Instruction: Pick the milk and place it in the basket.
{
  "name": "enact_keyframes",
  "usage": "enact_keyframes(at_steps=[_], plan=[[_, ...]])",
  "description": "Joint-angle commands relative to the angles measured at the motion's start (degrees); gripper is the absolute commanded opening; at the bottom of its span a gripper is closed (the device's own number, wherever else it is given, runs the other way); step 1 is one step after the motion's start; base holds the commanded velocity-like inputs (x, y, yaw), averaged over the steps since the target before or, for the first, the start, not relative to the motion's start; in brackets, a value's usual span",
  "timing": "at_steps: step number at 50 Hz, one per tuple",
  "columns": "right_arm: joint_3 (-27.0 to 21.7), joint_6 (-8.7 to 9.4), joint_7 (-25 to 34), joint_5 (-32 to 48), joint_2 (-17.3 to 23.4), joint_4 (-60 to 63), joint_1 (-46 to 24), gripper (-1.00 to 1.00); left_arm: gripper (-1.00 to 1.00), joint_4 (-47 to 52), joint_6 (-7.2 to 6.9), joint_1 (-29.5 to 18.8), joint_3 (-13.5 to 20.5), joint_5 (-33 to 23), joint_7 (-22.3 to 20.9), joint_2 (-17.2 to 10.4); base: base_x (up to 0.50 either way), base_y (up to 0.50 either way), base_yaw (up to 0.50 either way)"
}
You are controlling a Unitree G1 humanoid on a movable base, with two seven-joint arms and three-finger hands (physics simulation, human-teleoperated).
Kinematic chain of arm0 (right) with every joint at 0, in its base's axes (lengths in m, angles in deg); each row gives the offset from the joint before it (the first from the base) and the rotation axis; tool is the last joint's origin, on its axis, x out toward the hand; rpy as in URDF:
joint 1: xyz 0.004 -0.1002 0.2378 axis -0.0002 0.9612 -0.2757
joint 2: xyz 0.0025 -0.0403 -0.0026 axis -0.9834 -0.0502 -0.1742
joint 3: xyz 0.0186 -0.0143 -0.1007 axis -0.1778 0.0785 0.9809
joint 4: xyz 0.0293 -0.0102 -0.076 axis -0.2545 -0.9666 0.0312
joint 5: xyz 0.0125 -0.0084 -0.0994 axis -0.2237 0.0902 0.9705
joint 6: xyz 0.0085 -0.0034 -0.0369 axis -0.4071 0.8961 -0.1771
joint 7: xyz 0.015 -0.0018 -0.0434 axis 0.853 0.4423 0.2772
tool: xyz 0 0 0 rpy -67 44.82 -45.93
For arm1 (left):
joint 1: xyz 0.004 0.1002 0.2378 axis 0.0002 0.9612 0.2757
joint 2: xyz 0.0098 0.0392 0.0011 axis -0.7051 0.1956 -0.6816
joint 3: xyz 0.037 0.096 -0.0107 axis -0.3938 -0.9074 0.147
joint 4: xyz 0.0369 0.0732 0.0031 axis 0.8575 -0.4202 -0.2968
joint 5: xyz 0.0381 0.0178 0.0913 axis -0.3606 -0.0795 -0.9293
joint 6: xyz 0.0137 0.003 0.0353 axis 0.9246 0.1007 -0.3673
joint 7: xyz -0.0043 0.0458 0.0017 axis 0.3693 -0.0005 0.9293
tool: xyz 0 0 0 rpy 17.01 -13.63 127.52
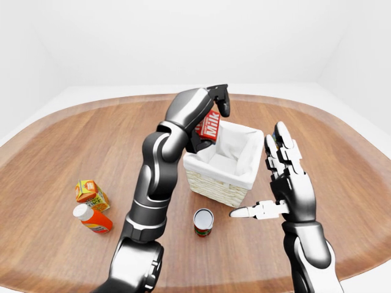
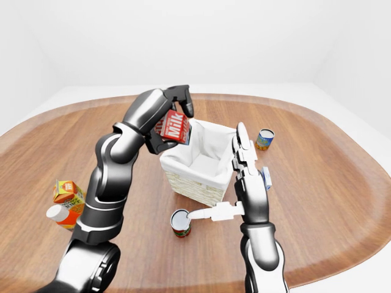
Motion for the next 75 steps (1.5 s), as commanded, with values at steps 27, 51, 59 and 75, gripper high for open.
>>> enact_keyframes(at_steps=[27,51,59,75], plan=[[-0.63,0.05,0.34,-0.46,-0.06,0.4,0.13,1.0,-1.0,-29.53,0.0,-13.32,0.17,8.65,15.28,3.51,0.0,0.0,0.0],[-0.29,-0.15,0.28,-0.43,-0.02,0.42,0.46,1.0,-1.0,-37.16,1.35,-14.48,-1.25,11.17,20.12,7.19,0.0,0.0,0.0],[-0.26,-0.28,0.3,-0.39,-0.01,0.35,0.5,1.0,-1.0,-43.79,4.29,-16.04,-0.68,12.03,22.83,6.64,0.0,0.0,0.0],[-0.01,-0.17,0.22,-0.26,0.02,0.67,0.64,1.0,-1.0,-54.12,8.97,-18.72,-0.52,12.8,27.15,6.75,0.0,0.0,0.0]])
